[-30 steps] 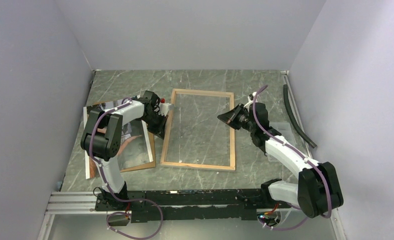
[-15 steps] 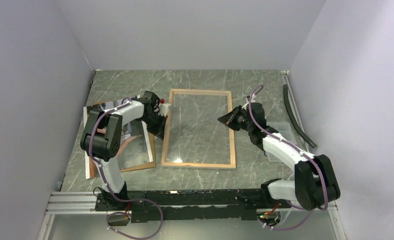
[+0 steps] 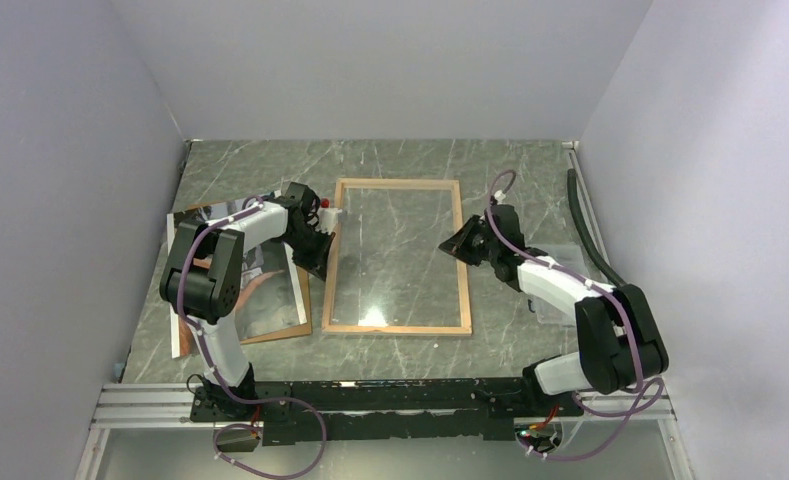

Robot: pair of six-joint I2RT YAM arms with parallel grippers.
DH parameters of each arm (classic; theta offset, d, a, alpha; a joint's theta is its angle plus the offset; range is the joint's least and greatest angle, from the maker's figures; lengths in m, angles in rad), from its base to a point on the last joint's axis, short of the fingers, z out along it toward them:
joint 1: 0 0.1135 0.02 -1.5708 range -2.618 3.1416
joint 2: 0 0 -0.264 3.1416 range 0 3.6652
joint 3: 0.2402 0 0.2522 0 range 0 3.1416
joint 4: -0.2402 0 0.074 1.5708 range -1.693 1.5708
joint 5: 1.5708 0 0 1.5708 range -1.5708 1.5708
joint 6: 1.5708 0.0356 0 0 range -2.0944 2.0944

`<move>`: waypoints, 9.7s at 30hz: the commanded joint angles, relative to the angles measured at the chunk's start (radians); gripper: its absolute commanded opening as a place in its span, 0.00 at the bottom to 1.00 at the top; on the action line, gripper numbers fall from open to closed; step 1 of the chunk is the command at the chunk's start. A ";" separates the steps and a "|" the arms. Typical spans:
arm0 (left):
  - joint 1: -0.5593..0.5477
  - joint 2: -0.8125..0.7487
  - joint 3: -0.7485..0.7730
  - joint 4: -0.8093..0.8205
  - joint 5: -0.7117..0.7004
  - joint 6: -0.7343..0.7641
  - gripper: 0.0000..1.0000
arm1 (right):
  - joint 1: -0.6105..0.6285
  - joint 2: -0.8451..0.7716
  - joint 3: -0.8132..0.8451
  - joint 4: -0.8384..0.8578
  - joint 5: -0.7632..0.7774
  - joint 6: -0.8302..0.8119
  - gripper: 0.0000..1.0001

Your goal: Put the photo into the frame

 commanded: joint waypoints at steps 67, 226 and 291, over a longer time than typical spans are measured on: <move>0.034 -0.057 0.023 0.020 0.045 0.023 0.03 | 0.154 0.257 0.495 -0.669 0.329 -0.300 0.95; 0.068 0.104 0.182 0.056 -0.039 0.012 0.03 | 0.125 0.381 0.509 -0.515 0.290 -0.419 0.82; 0.048 0.103 0.145 0.070 -0.044 0.014 0.03 | 0.013 -0.026 0.277 -0.231 -0.396 -0.141 0.41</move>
